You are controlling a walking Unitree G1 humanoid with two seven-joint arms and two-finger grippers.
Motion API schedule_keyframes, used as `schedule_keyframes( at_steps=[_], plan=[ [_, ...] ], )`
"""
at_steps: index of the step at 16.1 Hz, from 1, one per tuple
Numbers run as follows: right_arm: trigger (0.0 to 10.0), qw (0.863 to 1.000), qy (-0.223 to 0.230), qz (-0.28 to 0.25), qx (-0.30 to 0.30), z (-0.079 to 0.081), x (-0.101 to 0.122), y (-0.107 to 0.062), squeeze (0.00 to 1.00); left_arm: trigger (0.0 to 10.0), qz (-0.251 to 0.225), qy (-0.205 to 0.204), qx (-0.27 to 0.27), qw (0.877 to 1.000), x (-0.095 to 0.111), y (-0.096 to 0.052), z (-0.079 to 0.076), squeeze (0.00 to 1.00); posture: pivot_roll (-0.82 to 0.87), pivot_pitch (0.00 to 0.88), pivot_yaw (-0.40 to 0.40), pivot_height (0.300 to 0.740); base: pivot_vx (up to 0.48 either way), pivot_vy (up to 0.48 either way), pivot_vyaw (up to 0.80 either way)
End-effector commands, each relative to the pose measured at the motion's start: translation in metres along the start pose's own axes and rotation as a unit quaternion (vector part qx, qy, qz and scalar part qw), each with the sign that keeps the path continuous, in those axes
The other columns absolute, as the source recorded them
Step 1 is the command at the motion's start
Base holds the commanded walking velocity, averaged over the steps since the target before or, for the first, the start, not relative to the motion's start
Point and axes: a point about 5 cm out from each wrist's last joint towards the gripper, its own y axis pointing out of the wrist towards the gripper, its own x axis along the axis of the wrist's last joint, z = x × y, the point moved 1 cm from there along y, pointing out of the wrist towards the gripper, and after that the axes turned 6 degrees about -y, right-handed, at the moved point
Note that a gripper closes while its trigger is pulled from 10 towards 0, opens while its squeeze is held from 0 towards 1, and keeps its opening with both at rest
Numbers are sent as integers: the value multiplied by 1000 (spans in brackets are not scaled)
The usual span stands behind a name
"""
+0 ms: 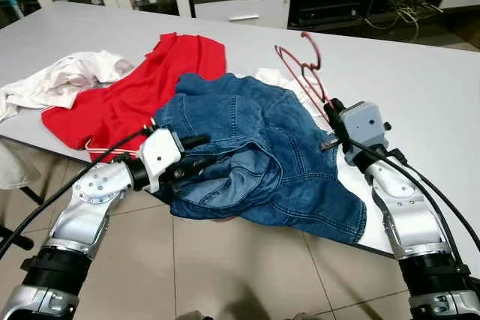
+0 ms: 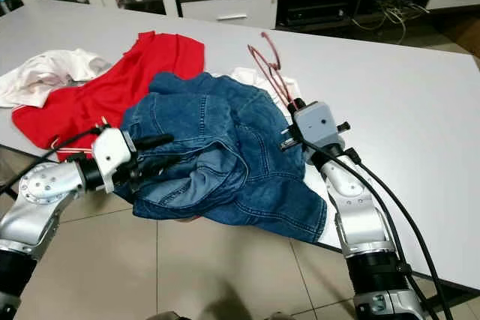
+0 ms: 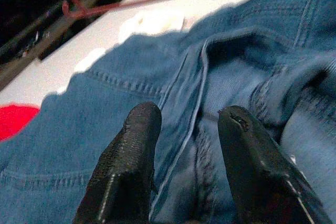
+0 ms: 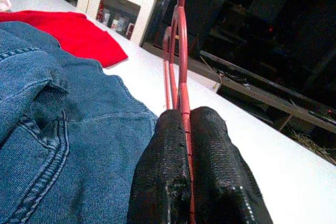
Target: Hang hanger
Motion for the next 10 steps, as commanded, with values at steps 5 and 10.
schedule_keyframes(
  at_steps=[5,10],
  plan=[
    [10000,1000,5,-16,7,5,7,-3,0,10000,-18,17,81,996,7,-8,31,0,-97,0,76,740,0,0,0],
    [10000,1000,10,-24,9,5,10,-3,0,10000,19,7,5,1000,-15,-8,6,1000,-100,0,73,740,0,0,0]
  ],
)
